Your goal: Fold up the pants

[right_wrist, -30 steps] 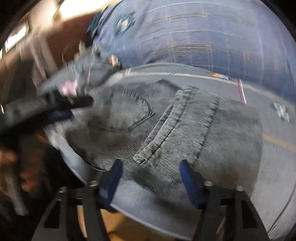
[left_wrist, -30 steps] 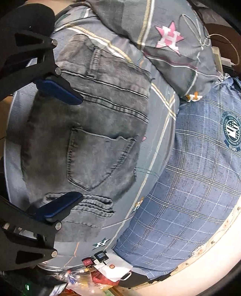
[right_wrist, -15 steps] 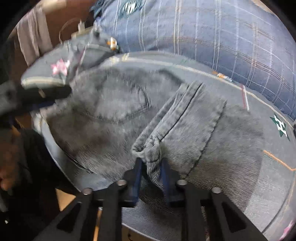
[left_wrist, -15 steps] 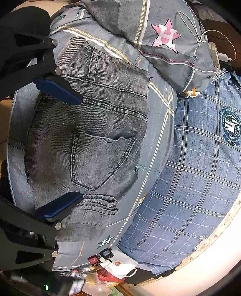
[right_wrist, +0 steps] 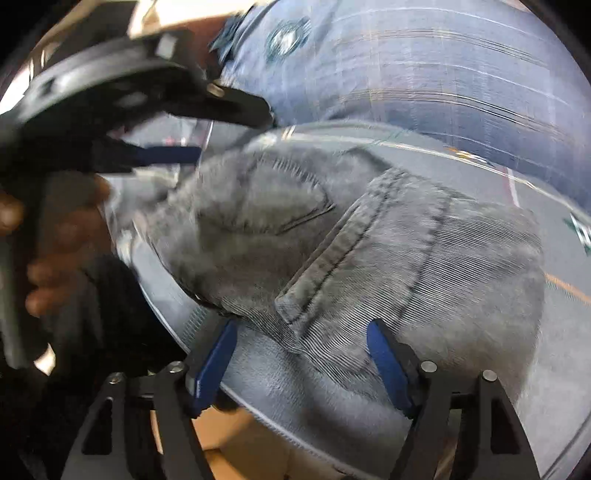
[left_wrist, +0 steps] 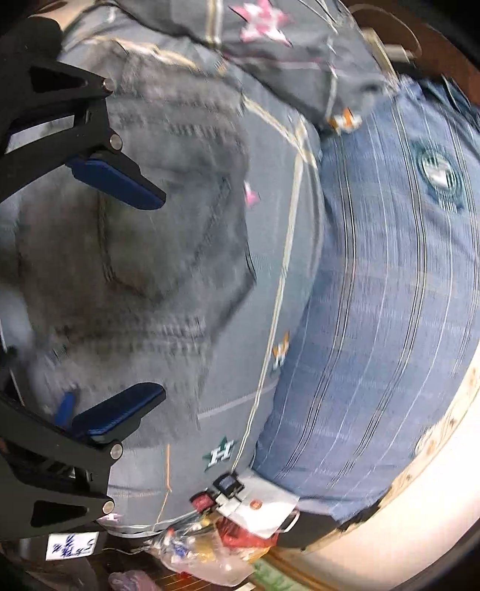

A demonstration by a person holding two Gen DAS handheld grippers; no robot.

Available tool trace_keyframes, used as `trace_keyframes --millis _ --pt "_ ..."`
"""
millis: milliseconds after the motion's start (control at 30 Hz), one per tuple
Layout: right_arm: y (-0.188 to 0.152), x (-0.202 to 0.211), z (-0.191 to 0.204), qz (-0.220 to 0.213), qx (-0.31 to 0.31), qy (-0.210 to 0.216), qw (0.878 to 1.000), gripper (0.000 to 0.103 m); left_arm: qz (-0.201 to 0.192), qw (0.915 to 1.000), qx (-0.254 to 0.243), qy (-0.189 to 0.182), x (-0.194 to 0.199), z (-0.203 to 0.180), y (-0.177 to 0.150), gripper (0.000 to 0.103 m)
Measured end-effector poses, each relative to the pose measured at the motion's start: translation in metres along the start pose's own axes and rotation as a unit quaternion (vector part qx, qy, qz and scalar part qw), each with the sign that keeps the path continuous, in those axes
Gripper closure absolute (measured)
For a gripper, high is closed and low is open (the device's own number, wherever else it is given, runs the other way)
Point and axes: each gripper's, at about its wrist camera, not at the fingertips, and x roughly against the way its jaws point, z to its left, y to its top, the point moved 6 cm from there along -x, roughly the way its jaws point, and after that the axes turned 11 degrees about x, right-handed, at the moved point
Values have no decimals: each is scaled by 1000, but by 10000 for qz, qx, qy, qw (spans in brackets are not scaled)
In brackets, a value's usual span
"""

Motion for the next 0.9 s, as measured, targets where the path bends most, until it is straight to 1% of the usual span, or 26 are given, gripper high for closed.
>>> trace_keyframes --millis 100,167,200,267,300,333,367,400,433,467,500,533,567,600,633,667,700,733,767,800,833,900 --pt "-15 26 -22 -231 -683 102 9973 27 240 9994 -244 109 -20 -14 -13 8" --pt "-23 48 -54 -462 -1327 83 9901 27 440 9968 -546 381 -41 -17 -32 8" --pt "-24 56 -64 -542 -1540 106 9865 27 598 9941 -701 565 -54 -16 -42 8" --pt "-16 69 -97 -784 -2065 250 9750 27 950 9854 -1043 955 -80 -11 -66 8" --pt "-6 72 -112 -907 -2276 337 9689 27 895 9829 -1215 1056 -84 -11 -71 8" --pt "5 69 -120 -925 -2374 557 9654 27 697 9821 -1386 1072 -82 -13 -72 7" --pt "18 64 -128 -931 -2458 744 9620 27 662 9813 -1443 1091 -82 -14 -73 7" --pt "27 59 -133 -935 -2508 811 9601 27 669 9817 -1414 1084 -81 -13 -73 7" --pt "37 49 -139 -859 -2569 973 9577 27 697 9825 -1363 1063 -81 -13 -73 7" --pt "46 27 -148 -638 -2665 1256 9535 27 711 9821 -1380 1067 -81 -13 -73 7" --pt "47 14 -155 -554 -2712 1175 9537 27 705 9815 -1413 1080 -81 -14 -73 7" --pt "44 -5 -168 -370 -2841 936 9535 27 702 9813 -1427 1081 -81 -14 -73 7" --pt "31 -29 -180 -6 -3165 919 9441 27 721 9811 -1427 1087 -82 -14 -72 7" --pt "25 -35 -187 -133 -3493 1184 9294 27 729 9813 -1436 1058 -80 -14 -72 7" --pt "25 -27 -192 -418 -3719 1320 9179 27 751 9816 -1437 1011 -79 -14 -70 7" --pt "25 -21 -191 -421 -3784 1376 9144 27 721 9826 -1410 968 -75 -14 -68 7" --pt "25 -12 -190 -503 -3756 1359 9154 27 674 9839 -1350 958 -72 -16 -66 7" --pt "25 -3 -188 -596 -3737 1268 9169 27 606 9860 -1300 855 -64 -18 -61 7" --pt "23 11 -183 -703 -3700 1246 9180 27 474 9884 -1288 653 -55 -23 -60 7" --pt "23 18 -179 -791 -3681 1322 9169 27 328 9895 -1311 517 -47 -25 -58 7" --pt "20 27 -174 -878 -3694 1355 9151 27 266 9893 -1348 495 -43 -28 -60 7" --pt "13 38 -162 -974 -3684 1457 9130 27 357 9882 -1413 463 -45 -30 -65 7"
